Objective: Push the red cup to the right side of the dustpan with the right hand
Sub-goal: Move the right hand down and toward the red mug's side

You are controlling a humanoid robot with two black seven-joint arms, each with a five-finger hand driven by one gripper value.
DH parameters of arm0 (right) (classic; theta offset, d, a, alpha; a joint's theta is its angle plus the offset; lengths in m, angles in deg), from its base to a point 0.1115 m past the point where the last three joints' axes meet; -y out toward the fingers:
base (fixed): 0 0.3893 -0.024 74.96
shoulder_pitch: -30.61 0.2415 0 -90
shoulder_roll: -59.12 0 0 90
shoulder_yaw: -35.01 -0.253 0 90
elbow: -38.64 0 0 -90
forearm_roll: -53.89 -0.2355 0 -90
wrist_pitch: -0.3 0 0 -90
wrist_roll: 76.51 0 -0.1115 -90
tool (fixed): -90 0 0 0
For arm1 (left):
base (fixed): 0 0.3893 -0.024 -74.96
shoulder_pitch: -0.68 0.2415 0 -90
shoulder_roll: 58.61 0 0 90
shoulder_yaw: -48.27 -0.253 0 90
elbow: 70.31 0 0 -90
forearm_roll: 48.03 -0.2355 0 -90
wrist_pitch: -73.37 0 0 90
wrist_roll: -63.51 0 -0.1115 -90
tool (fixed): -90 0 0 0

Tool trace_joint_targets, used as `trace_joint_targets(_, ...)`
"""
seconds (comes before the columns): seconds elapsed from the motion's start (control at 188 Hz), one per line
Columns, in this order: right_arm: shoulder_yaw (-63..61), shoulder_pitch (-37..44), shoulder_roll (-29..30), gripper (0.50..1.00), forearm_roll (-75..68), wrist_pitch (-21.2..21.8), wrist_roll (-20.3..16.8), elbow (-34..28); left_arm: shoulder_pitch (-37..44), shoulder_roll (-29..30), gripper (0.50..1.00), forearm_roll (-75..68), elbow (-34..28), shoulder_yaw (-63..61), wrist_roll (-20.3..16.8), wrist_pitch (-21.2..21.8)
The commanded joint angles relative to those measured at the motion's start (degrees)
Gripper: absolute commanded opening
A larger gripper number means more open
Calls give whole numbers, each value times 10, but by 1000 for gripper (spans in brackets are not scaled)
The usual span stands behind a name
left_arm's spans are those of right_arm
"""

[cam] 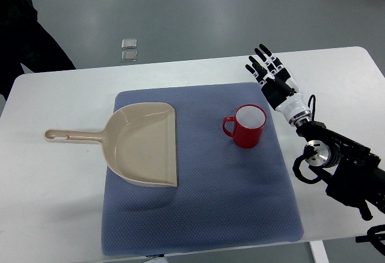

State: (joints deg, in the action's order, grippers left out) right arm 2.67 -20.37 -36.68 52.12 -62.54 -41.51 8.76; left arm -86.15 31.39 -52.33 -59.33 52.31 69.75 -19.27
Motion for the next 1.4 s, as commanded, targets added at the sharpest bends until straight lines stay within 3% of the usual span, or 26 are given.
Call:
trace_joint_targets(0.0, 0, 0, 0, 936, 0, 0, 0, 0, -1, 0, 1000, -1, 0, -1, 0, 0)
trace_joint_targets(0.255, 0, 2, -2, 936, 32, 4, 0, -3, -1, 0, 1000, 1, -1, 0, -1, 0)
trace_joint_targets(0.404, -1, 0, -18, 936, 83, 30, 0, -11, -1, 0, 1000, 1, 0, 0, -1, 0)
trace_joint_targets(0.67, 1, -7, -123, 936, 191, 45, 0, -110, -1, 0, 1000, 0, 1, -1, -1, 0)
trace_joint_targets(1.005, 2, -50, -215, 936, 367, 62, 0, -178, -1, 0, 1000, -1, 3, -1, 0, -1)
trace_joint_targets(1.394, 5, -76, -216, 936, 406, 33, 0, -178, -1, 0, 1000, -1, 7, -1, 0, -1)
